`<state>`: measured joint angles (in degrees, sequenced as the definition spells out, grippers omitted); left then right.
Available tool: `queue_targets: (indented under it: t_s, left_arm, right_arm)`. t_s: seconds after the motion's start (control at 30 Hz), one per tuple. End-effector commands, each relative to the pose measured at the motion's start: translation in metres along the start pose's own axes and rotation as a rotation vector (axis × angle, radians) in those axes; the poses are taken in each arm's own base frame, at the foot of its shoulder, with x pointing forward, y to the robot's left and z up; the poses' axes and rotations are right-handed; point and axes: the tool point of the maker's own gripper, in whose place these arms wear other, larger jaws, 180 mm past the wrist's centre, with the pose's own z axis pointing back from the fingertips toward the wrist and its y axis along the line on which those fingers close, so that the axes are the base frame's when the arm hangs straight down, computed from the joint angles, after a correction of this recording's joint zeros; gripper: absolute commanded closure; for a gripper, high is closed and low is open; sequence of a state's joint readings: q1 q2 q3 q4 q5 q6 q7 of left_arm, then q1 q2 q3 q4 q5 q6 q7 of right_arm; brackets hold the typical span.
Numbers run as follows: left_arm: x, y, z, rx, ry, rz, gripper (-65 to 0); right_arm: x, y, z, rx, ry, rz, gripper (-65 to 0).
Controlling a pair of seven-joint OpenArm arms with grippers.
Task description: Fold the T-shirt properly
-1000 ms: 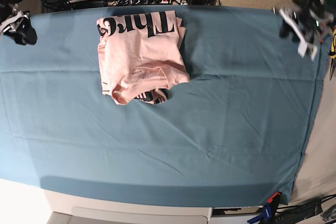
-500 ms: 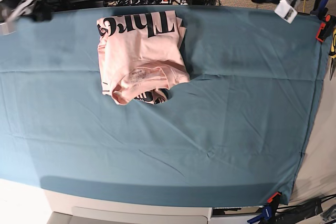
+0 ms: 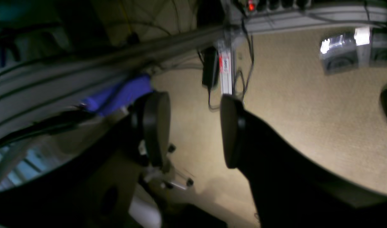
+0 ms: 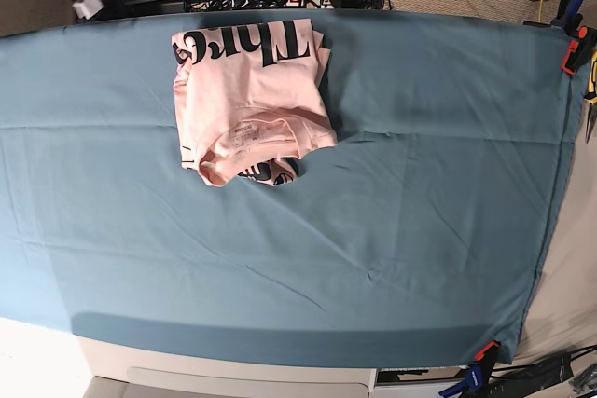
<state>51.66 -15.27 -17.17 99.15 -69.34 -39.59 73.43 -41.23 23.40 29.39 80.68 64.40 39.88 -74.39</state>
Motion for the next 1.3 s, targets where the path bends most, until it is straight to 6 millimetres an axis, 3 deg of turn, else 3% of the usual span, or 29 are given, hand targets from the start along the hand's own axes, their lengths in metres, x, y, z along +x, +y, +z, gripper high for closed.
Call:
queue_targets:
  t_s: [0.0,0.2,0.37,0.47,0.53,0.63,0.77,0.87,0.93,1.1,1.27]
  left_arm:
    - [-0.003,0.005,-0.007,0.003,0.019,-0.002,-21.0]
    - [-0.016,0.065,-0.058,0.138,0.156,-0.063,-21.0]
    - [-0.001,0.122,-0.082,0.344,0.180,-0.167,-21.0]
    - [0.028,0.167,-0.083,0.585,0.106,-0.236,-21.0]
    - [0.050,0.196,-0.074,0.770,0.025,-0.246,-19.7]
    - [0.059,0.222,-0.071,0.912,-0.007,-0.161,-19.4]
    - [0.051,0.233,-0.085,0.928,0.026,-0.103,-19.4]
    - [0.039,0.236,-0.094,0.917,0.047,-0.082,-18.7]
    - [0.031,0.237,-0.100,0.913,0.069,-0.078,-14.3]
    - [0.028,0.233,-0.109,0.898,0.071,-0.078,-1.1]
    - [0.048,0.227,-0.117,0.881,0.021,-0.100,0.0]
  right_arm:
    - [-0.005,-0.007,0.000,-0.020,0.010,-0.003,-26.3]
    - [-0.050,-0.045,-0.047,-0.125,0.090,-0.046,-26.3]
    - [-0.058,-0.059,-0.105,-0.168,0.073,-0.022,-26.3]
    - [-0.058,-0.052,-0.144,-0.170,0.075,0.011,-26.3]
    - [-0.056,-0.053,-0.167,-0.237,0.073,0.027,-26.3]
    - [-0.051,-0.048,-0.196,-0.341,0.102,0.056,-26.3]
    - [-0.026,-0.032,-0.221,-0.395,0.057,0.087,-26.3]
    - [-0.009,-0.034,-0.225,-0.493,0.030,0.087,-26.3]
    - [0.000,-0.036,-0.225,-0.535,0.016,0.082,-25.3]
    - [-0.003,-0.036,-0.225,-0.536,0.025,0.068,-10.9]
    - [-0.005,-0.036,-0.225,-0.536,0.026,0.068,-7.6]
